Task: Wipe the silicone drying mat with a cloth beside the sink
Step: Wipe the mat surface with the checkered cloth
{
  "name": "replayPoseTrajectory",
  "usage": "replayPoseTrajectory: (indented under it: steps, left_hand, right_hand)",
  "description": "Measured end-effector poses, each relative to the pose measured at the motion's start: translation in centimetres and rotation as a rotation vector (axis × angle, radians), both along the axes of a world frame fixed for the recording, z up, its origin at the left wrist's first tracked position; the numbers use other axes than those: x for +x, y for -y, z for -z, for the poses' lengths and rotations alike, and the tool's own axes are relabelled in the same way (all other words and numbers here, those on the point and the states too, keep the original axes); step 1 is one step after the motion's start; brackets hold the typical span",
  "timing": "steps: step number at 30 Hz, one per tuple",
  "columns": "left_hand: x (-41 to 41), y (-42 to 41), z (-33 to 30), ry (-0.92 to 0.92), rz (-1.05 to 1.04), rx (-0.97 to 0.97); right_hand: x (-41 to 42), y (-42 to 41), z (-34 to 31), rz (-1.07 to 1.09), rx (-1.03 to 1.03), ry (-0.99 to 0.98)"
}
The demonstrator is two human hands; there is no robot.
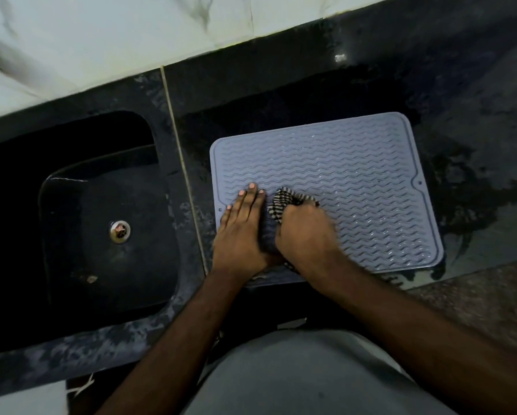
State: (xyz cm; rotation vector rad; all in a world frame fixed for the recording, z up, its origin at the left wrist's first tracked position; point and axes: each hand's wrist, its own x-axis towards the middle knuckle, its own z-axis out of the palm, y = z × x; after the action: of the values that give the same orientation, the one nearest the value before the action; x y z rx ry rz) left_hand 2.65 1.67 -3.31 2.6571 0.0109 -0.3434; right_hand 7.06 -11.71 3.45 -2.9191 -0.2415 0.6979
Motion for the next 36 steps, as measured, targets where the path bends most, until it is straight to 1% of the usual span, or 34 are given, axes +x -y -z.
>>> replayPoseTrajectory:
  steps: [5,9,12,15,19,24,27,31,36]
  left_hand:
    - [-0.3,0.0,-0.1,0.025,-0.017,-0.035]
    - [-0.4,-0.8,-0.2,0.022,0.034,-0.045]
    - [-1.0,-3.4,-0.8,0.023,0.018,-0.035]
    - [-1.9,-5.7,-0.8,-0.03,-0.043,0.025]
    - [-2.1,-5.8,0.0,-0.035,-0.074,0.02]
    - [-2.1,-5.8,0.1,-0.016,-0.065,0.045]
    - [-2.1,-5.6,0.0,0.012,-0.068,0.035]
    - [-2.3,-5.7,0.3,0.033,-0.064,0.051]
    - [-2.2,-6.7,-0.7,-0.051,0.006,-0.042]
  right_hand:
    - [-0.6,-2.8,0.3,-0.017,0.097,-0.029]
    - [-0.5,-2.0,0.3,-0.006,0.125,-0.03]
    - [-0.7,-1.0,0.6,-0.033,0.123,-0.027]
    - [-0.8,-1.0,0.8,-0.059,0.108,0.005]
    - [-1.4,-2.0,0.7,-0.107,0.066,0.046]
    - [-1.6,-4.0,0.8,-0.152,0.036,0.071]
    - [-2.1,-5.7,0.7,-0.195,0.089,0.051]
    - [-2.4,-6.8,1.2,-0.208,0.131,0.083]
    - [-2.6,-5.1,1.9,-0.217,0.234,0.032]
